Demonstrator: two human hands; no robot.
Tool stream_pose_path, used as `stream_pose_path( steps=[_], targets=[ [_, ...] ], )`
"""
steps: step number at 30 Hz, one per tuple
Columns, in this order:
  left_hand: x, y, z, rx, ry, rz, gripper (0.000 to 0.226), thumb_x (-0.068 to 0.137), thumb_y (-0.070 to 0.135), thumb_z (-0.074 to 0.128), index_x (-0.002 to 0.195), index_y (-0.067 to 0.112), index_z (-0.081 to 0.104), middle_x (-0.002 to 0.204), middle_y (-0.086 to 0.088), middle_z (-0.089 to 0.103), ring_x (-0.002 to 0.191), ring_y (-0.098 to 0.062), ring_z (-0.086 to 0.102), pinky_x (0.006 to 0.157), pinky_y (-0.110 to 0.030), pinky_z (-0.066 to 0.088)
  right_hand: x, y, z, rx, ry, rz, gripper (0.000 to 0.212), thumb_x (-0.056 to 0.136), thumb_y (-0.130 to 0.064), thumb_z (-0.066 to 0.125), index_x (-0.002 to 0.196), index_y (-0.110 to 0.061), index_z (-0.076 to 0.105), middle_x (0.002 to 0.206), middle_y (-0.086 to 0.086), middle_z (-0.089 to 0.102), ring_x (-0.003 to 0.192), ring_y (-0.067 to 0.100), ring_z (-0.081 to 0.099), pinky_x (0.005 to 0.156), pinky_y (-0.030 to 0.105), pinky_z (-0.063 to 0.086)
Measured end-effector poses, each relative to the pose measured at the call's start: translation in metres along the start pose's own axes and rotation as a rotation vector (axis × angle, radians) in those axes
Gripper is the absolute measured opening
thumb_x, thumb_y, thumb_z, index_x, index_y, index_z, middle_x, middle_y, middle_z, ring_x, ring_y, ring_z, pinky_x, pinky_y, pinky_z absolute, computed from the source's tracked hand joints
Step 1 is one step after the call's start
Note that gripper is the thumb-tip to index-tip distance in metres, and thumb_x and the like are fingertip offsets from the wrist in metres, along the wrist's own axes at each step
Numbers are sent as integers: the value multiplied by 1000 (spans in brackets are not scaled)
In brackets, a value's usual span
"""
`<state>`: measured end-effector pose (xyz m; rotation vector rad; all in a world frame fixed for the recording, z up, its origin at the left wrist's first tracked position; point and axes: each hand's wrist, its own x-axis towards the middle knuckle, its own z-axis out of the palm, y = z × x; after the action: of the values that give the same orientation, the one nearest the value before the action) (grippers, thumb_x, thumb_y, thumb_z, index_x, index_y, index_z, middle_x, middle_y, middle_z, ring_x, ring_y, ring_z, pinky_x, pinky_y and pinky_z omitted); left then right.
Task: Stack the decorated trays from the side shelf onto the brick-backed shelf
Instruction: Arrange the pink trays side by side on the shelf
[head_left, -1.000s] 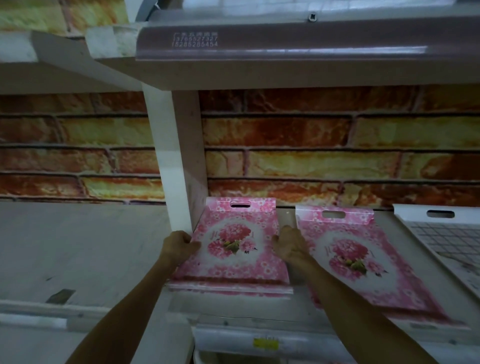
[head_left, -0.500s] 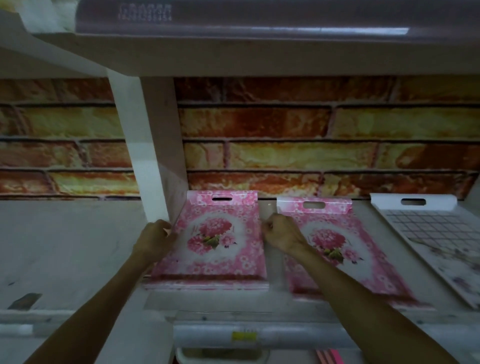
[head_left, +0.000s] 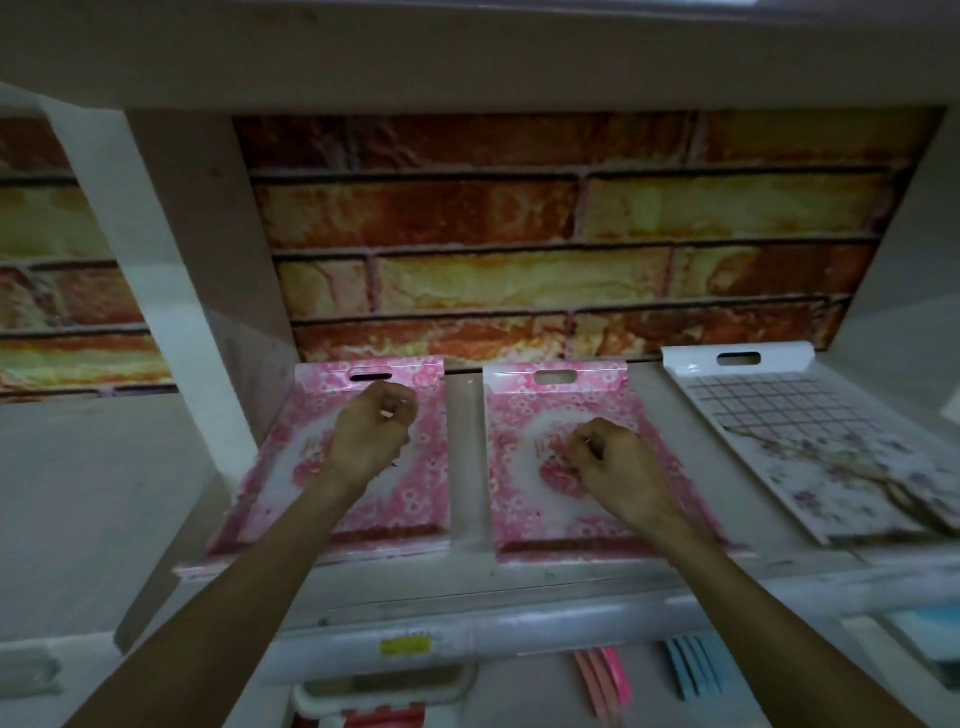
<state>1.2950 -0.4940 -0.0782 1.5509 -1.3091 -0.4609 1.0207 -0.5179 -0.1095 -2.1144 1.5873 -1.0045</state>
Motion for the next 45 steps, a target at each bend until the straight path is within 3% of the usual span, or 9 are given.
stream_pose_path(
  steps=[6,11,18,23,27,32,40,43,45],
  targets=[
    [23,14,69,77,-210,-192,18,88,10,58,72,11,66,66,-17,69,55,-27,66,66,-40,60,-12,31,-25,-2,37,26,15,94,-24,58,89,-14,68,64,-18,61,59,-2,59,54,11,42],
    [34,16,110,290,-266,-277,23,88,10,59,93,-12,65,82,-23,65,49,-23,60,27,-20,44,-16,47,-39,-17,27,54,14,94,-27,58,86,-18,66,68,-6,64,68,17,63,63,32,52],
    [39,5,131,472,-219,-262,27,82,24,71,92,0,62,85,-11,55,56,-10,47,38,-20,34,-12,71,-47,-57,40,48,13,94,-29,56,87,-20,63,63,-15,53,61,11,54,55,23,39],
    [45,15,136,289,-144,-248,20,87,18,65,93,-1,67,89,-14,65,74,-25,64,55,-23,44,-6,85,-52,-91,37,70,12,95,-32,54,84,-27,55,68,-11,58,63,13,57,52,24,38],
    [47,33,134,199,-111,-205,16,93,11,51,83,8,63,64,1,54,52,-9,49,28,-8,30,-1,95,-54,-126,60,96,15,95,-29,53,88,-19,62,76,-5,66,63,10,60,55,26,47],
    [43,42,134,105,-52,-174,24,95,10,47,72,13,54,65,2,52,52,-9,46,30,-10,33,3,106,-54,-140,59,153,14,94,-23,54,84,-17,62,76,-3,65,60,4,57,50,20,44],
    [41,43,103,-168,100,-67,10,95,21,55,101,13,55,97,-15,68,89,-33,67,79,-46,55,6,103,-52,20,26,154,24,95,-47,50,86,-26,59,77,-13,65,64,-3,57,52,13,41],
    [42,40,79,-226,148,-22,12,96,27,53,99,15,53,88,-11,66,75,-27,64,70,-45,55,6,87,-45,182,3,165,41,90,-63,44,96,-26,59,81,-16,63,72,-3,61,54,13,41],
    [40,38,65,-280,187,14,14,97,27,53,100,13,52,77,-3,62,63,-10,61,55,-26,51,8,74,-39,264,3,168,45,89,-65,44,98,-24,59,84,-11,66,72,2,63,53,14,44]
  ],
)
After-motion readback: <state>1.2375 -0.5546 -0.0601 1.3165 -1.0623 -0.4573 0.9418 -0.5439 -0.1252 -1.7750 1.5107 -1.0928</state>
